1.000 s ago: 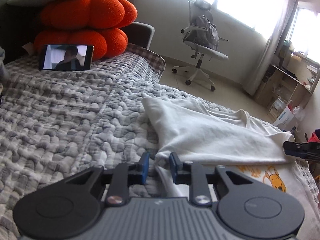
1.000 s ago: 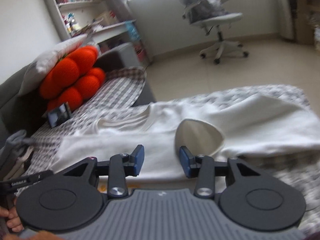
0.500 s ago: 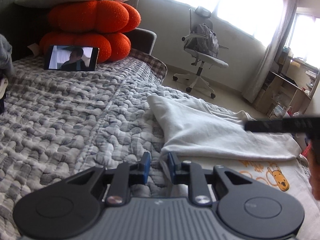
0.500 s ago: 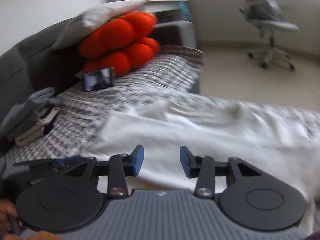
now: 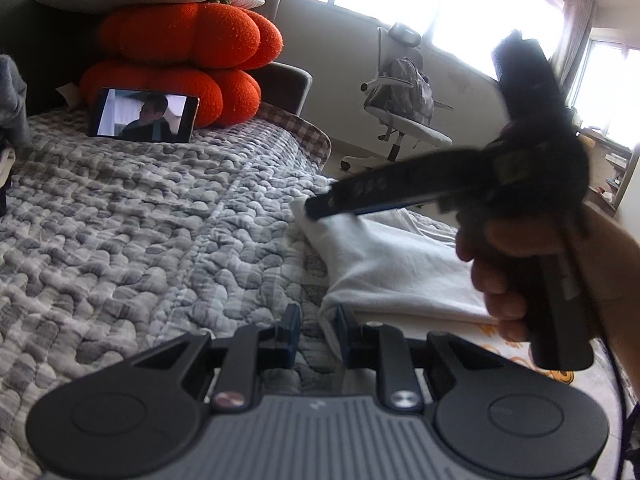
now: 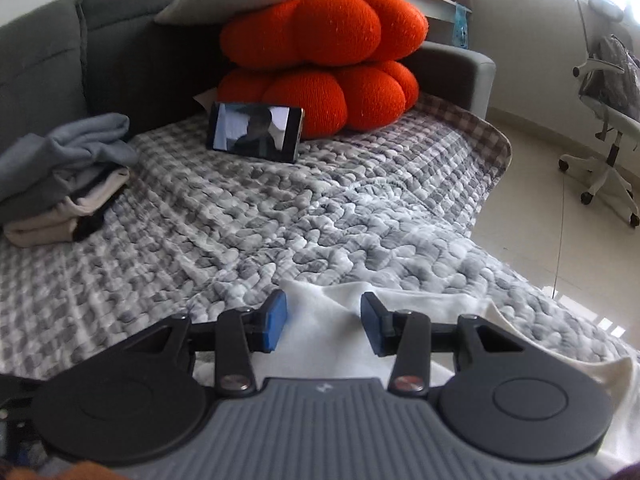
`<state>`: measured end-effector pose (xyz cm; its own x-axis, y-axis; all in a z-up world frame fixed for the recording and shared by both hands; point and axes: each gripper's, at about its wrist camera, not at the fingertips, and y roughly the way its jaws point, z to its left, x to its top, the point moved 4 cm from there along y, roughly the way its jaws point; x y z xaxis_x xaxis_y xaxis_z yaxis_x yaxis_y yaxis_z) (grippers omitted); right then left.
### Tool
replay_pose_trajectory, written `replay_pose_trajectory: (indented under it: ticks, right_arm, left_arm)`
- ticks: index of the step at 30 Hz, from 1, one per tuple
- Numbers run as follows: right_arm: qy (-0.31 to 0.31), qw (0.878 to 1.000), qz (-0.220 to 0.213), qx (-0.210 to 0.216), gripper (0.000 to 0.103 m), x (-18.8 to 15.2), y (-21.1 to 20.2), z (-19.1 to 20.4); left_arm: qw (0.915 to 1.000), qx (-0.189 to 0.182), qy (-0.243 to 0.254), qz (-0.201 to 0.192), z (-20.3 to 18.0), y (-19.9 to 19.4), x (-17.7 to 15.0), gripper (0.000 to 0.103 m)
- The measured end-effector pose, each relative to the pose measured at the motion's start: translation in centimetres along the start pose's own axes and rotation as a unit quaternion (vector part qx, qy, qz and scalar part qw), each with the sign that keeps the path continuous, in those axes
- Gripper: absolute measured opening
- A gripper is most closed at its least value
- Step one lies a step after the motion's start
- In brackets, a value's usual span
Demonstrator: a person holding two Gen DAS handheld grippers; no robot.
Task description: Fold clothes
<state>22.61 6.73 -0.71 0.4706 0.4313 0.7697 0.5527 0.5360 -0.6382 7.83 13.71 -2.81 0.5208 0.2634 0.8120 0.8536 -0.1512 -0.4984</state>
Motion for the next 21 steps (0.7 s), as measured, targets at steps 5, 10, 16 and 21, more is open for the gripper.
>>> replay_pose_trajectory:
  ticks: [5, 10, 16, 21]
  right_arm:
    - [-0.038, 0.999, 0.000, -0.036, 0.010, -0.2, 0.2, 0.5]
    - [-0.020, 0.998, -0.019, -0.052, 0.004, 0.6, 0.1, 0.5]
    - [-0.006, 0.998, -0.017, -0.060, 0.004, 0.0, 1.6, 0.2]
    - [0.023, 0.998, -0.030, -0.045, 0.010, -0.4, 1.5, -0.3]
  left_arm:
    - [1.0000, 0.001, 0.001, -0.001, 0.0, 0.0, 0.0, 0.021]
    - [1.0000, 0.004, 0.007, -0.006, -0.2, -0.2, -0.1, 0.020]
    - [1.0000, -0.003, 0.004, -0.007, -0.1, -0.4, -0.1, 0.011]
    - [0.9995, -0.023, -0.023, -0.001, 0.6, -0.2, -0.1, 0.013]
